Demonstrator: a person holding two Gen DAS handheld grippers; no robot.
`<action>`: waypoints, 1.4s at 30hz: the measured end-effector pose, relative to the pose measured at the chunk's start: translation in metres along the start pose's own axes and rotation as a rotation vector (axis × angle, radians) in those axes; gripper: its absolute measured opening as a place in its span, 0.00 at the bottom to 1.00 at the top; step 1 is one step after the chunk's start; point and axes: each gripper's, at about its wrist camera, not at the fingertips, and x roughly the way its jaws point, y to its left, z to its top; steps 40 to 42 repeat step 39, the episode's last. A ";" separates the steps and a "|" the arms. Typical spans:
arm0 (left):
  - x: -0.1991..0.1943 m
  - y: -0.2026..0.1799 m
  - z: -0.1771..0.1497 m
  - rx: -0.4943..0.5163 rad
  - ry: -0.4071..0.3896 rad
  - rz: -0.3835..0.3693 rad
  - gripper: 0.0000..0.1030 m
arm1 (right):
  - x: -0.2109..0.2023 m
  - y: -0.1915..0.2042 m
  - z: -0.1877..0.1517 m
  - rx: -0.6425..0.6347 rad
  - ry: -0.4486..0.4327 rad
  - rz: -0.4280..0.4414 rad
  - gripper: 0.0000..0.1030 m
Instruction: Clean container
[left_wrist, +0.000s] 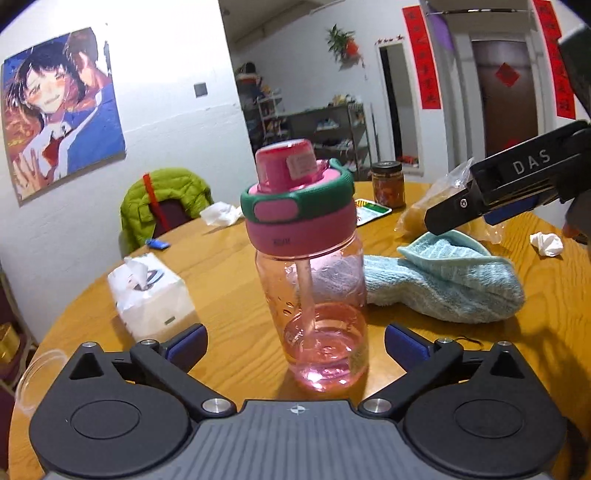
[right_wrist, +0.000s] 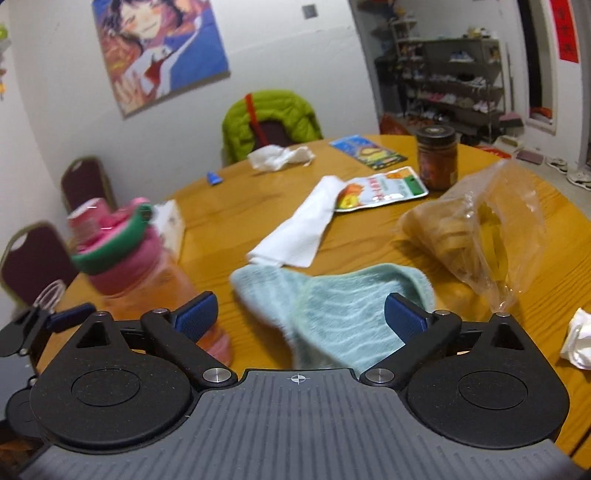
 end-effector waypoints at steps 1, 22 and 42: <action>-0.004 0.000 0.002 -0.019 0.013 -0.004 0.99 | -0.004 0.005 0.003 -0.003 0.025 -0.004 0.98; -0.049 -0.018 0.029 -0.292 0.155 -0.011 0.99 | -0.107 0.076 0.020 -0.223 0.138 -0.132 0.99; -0.049 -0.030 0.021 -0.264 0.148 -0.035 0.99 | -0.104 0.064 0.001 -0.236 0.174 -0.136 0.99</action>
